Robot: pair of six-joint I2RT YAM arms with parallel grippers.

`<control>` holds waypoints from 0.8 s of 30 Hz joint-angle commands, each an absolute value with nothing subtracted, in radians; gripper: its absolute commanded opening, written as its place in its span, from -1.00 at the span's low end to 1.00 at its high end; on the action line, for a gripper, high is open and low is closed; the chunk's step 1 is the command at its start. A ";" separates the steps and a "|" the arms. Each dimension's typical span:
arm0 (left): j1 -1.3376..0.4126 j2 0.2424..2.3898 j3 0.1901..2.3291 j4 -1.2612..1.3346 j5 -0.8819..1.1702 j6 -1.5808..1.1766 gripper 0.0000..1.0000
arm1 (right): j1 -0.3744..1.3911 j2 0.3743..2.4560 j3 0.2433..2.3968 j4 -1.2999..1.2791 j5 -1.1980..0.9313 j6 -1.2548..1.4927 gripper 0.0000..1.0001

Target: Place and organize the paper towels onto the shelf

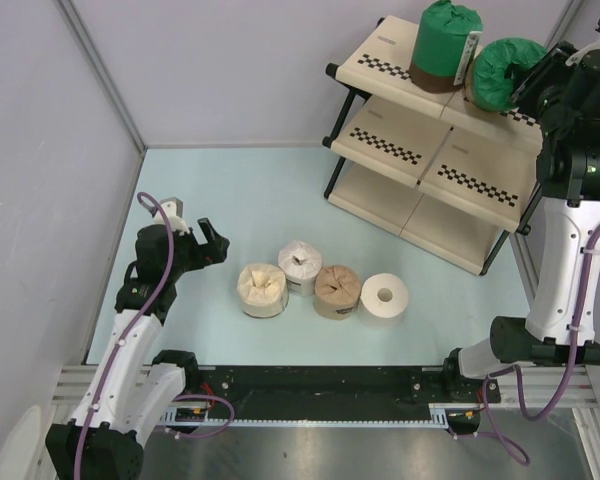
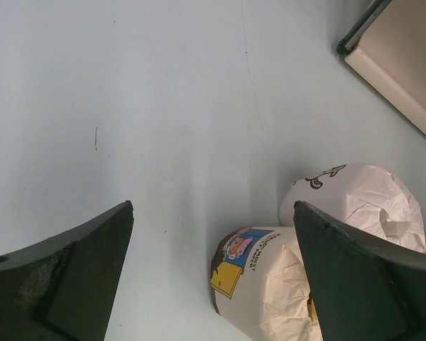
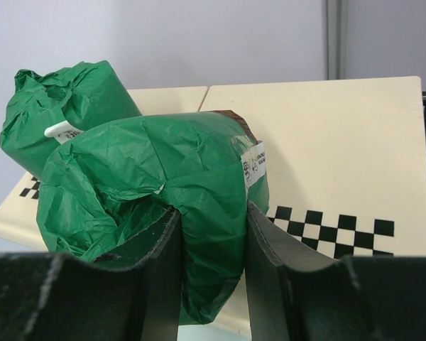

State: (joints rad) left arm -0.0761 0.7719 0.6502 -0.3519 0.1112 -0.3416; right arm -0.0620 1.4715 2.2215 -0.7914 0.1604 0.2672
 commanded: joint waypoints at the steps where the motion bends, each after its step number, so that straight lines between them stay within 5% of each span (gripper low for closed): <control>1: -0.067 0.770 0.657 -0.324 0.124 -0.353 1.00 | -0.083 1.477 2.235 -0.712 0.064 0.308 -0.49; 4: -0.067 0.770 0.657 -0.324 0.123 -0.354 1.00 | -0.089 1.480 2.233 -0.710 0.055 0.316 -0.42; 12: -0.067 0.776 0.657 -0.324 0.129 -0.354 1.00 | -0.107 1.485 2.227 -0.703 0.041 0.331 0.33; 24: -0.067 0.776 0.657 -0.324 0.132 -0.353 1.00 | -0.176 1.519 2.207 -0.614 -0.092 0.422 0.43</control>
State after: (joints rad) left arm -0.0761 0.7788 0.6502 -0.3519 0.1127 -0.3416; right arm -0.1520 1.4948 2.2070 -0.6888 -0.0082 0.3698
